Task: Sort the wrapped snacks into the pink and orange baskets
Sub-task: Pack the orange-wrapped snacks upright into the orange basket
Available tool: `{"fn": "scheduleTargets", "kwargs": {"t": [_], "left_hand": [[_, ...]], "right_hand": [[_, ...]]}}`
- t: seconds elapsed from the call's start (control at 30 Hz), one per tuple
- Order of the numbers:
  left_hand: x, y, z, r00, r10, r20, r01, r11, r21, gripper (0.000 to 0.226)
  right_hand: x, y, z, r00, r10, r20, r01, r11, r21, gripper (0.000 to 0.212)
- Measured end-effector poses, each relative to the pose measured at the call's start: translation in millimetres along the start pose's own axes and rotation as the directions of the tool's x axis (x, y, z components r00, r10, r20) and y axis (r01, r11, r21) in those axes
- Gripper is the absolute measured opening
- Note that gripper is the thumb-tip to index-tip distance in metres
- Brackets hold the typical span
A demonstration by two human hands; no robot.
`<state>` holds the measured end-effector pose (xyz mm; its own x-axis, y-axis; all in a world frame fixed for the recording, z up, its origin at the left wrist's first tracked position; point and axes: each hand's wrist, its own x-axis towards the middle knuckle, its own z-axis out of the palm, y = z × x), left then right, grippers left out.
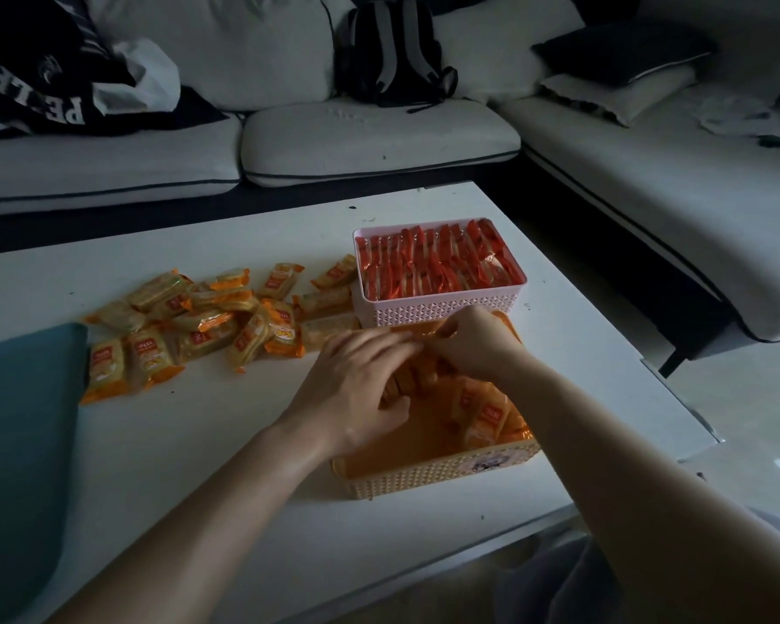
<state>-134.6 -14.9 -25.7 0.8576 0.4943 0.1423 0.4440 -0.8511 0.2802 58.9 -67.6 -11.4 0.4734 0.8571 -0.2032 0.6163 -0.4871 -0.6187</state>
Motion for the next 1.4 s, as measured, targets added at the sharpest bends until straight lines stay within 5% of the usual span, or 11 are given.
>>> {"fn": "scheduleTargets", "kwargs": {"t": [0.13, 0.23, 0.33, 0.43, 0.63, 0.77, 0.87, 1.1, 1.27, 1.4], "left_hand": [[8, 7, 4, 0.998, -0.019, 0.056, 0.016, 0.998, 0.058, 0.066], [12, 10, 6, 0.998, -0.047, 0.045, 0.042, 0.994, 0.099, 0.061], [16, 12, 4, 0.997, -0.064, 0.049, 0.059, 0.993, 0.098, 0.058], [18, 11, 1, 0.994, -0.079, 0.070, 0.071, 0.992, 0.102, 0.056], [16, 12, 2, 0.994, -0.081, 0.073, 0.074, 0.992, 0.101, 0.058], [16, 11, 4, 0.995, -0.092, 0.025, 0.090, 0.993, 0.074, 0.053], [18, 13, 2, 0.995, -0.096, 0.015, 0.096, 0.995, 0.023, 0.049], [30, 30, 5, 0.990, -0.109, -0.090, 0.094, 0.984, -0.153, 0.061], [35, 32, 16, 0.997, -0.066, -0.046, 0.067, 0.998, 0.018, 0.052], [36, 31, 19, 0.997, -0.073, -0.026, 0.075, 0.993, 0.093, 0.044]], "right_hand": [[-1, -3, -19, 0.973, 0.173, 0.151, -0.216, 0.911, 0.352, 0.021], [-6, 8, -32, 1.000, 0.024, -0.005, -0.024, 0.999, -0.043, 0.024], [-17, 14, -24, 0.991, -0.110, 0.080, 0.135, 0.865, -0.483, 0.023], [-20, 19, -3, 0.992, -0.043, 0.122, 0.111, 0.771, -0.627, 0.028], [-21, 26, -24, 0.965, -0.202, 0.166, 0.259, 0.825, -0.501, 0.017], [-21, 18, -33, 0.935, -0.347, -0.069, 0.291, 0.865, -0.409, 0.035], [-19, 15, -22, 0.918, -0.390, -0.067, 0.342, 0.869, -0.358, 0.046], [-9, 21, -9, 0.942, -0.323, -0.092, 0.302, 0.935, -0.186, 0.056], [-5, 22, -16, 0.958, -0.248, -0.140, 0.251, 0.968, -0.001, 0.048], [-19, 21, -35, 0.954, -0.243, -0.175, 0.187, 0.940, -0.287, 0.034]]}}
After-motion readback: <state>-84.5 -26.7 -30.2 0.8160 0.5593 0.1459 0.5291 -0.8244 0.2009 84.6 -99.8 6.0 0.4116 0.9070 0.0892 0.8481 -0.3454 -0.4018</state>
